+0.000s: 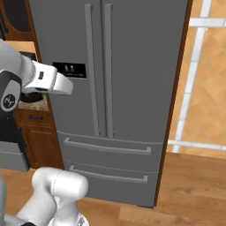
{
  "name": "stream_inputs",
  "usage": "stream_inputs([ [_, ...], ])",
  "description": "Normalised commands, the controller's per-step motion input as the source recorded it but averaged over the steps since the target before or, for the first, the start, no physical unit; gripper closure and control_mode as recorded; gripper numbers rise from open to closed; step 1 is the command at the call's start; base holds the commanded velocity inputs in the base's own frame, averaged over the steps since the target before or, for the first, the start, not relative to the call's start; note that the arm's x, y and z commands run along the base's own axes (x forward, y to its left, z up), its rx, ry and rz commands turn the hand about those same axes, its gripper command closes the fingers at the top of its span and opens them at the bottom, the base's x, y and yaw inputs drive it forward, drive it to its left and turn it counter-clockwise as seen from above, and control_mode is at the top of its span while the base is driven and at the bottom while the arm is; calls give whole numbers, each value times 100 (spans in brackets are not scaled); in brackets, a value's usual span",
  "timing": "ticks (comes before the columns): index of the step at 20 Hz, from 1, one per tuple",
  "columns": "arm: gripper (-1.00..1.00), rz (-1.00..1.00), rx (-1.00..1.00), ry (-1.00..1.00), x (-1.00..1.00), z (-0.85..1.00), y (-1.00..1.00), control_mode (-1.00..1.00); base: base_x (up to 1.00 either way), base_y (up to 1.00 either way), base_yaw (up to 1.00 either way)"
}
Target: Grab a lemon wedge from the fridge and one ice cube from the ice bowl, and put them in the glass of lemonade.
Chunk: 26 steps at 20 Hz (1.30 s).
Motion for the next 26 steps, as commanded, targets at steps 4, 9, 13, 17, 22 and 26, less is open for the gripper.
stream_inputs([
  [4, -100, -27, 10, -14, 100, -4, 6, -100, 0, 0, 0],
  [9, -100, -10, 18, 0, 100, -14, -3, -100, 0, 0, 0],
  [13, -100, 5, 11, 9, 100, -21, -29, -100, 0, 0, 0],
  [17, -100, 18, 0, 6, 100, -14, -68, -100, 0, 0, 0],
  [22, -100, 24, 0, -1, 100, -13, -37, -100, 0, 0, 0],
  [26, -100, 10, -4, -3, 70, -4, 0, -100, 0, 0, 0],
])
